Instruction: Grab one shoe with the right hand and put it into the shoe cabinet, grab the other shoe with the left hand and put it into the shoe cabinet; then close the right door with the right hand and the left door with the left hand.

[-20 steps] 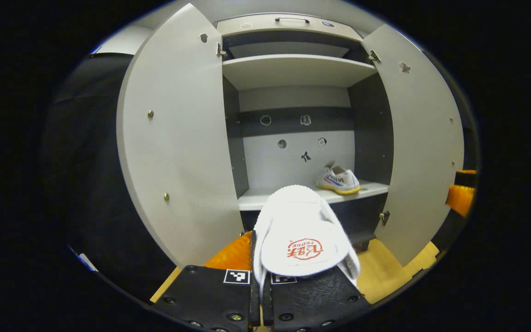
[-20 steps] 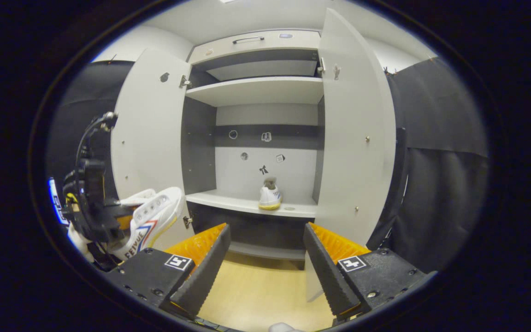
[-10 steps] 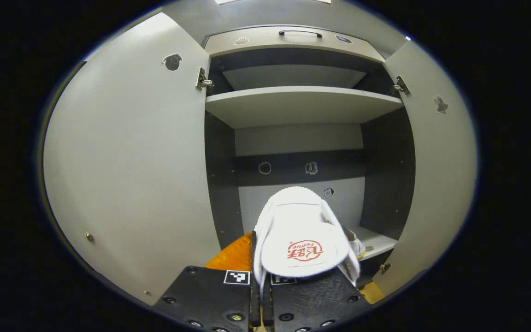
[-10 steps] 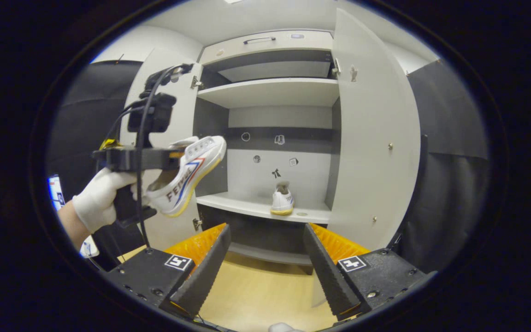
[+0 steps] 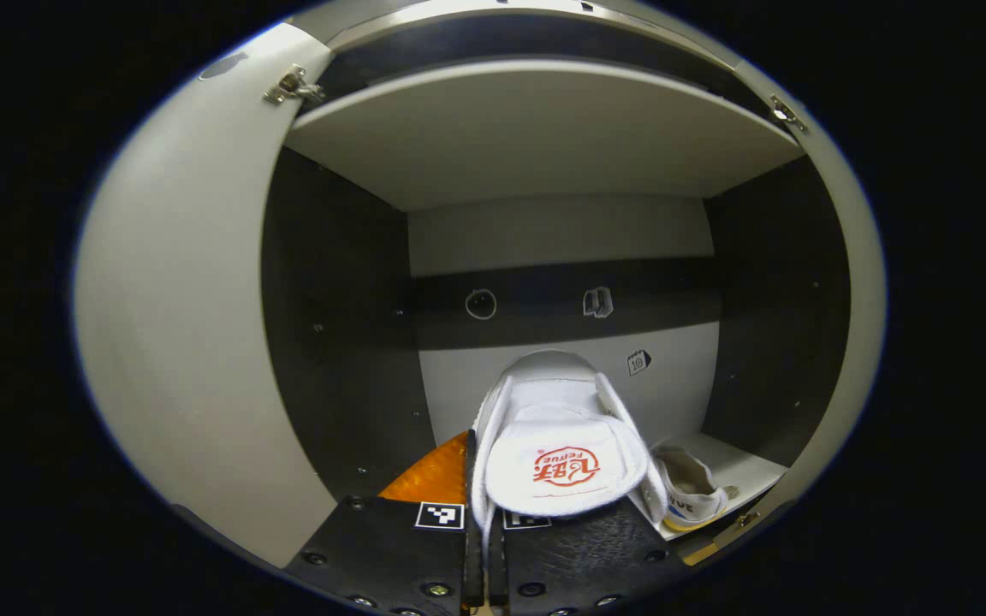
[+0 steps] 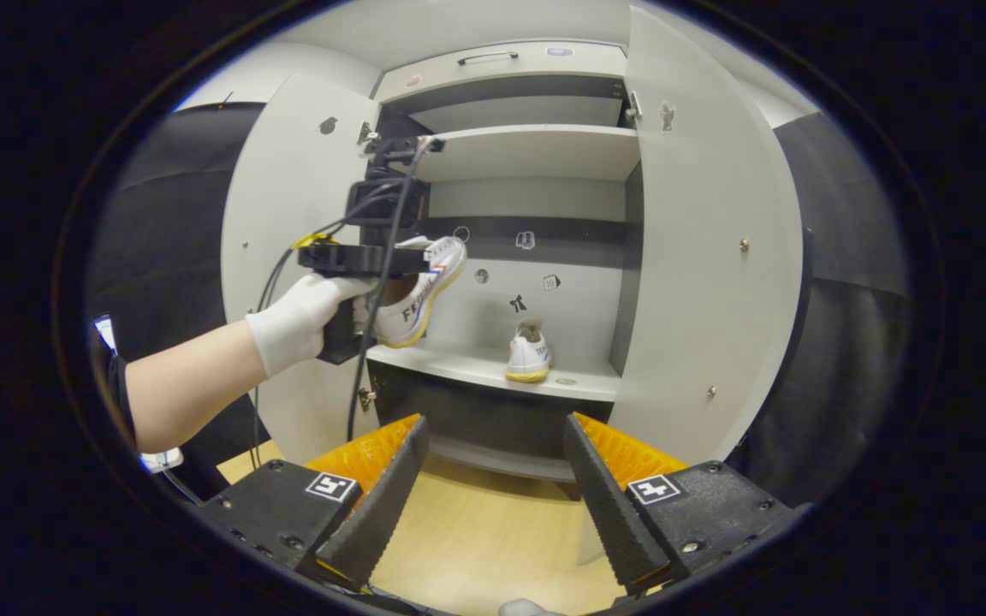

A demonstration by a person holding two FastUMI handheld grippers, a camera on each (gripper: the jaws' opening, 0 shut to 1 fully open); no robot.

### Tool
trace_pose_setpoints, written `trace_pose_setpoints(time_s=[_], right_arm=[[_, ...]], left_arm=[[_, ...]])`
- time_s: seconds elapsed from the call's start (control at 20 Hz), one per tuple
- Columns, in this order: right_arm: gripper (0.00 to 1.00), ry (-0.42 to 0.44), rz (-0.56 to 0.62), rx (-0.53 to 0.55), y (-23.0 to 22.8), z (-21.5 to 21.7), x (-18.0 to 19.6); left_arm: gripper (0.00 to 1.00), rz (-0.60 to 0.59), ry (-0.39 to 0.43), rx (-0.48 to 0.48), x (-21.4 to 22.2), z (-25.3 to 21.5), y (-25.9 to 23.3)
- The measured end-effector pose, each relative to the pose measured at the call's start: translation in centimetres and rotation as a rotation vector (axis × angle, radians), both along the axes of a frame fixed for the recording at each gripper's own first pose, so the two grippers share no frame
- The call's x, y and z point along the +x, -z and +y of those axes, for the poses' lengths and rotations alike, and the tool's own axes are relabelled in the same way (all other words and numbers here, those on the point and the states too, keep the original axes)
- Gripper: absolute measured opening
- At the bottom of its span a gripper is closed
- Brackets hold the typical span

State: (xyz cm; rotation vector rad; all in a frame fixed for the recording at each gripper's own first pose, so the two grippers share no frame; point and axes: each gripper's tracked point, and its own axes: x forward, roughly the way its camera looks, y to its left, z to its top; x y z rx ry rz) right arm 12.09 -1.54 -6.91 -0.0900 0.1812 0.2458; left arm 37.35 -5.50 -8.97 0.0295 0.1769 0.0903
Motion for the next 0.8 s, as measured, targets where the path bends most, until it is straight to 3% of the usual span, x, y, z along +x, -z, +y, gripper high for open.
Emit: trace_pose_setpoints(time_s=[0.3, 0.5, 0.8], right_arm=[[1.0, 0.041, 0.041, -0.006, 0.8, -1.5, 0.0], [1.0, 0.07, 0.071, 0.005, 1.4, -2.5, 0.1], [1.0, 0.054, 0.097, -0.007, 1.9, -1.7, 0.0]], left_arm=[[0.11, 0.183, 0.014, 0.029, 6.5, -1.5, 8.0], [0.11, 0.313, 0.024, 0.044, 8.0, -1.5, 12.6], [0.13, 0.469, 0.066, 0.015, 8.0, -1.8, 14.8]])
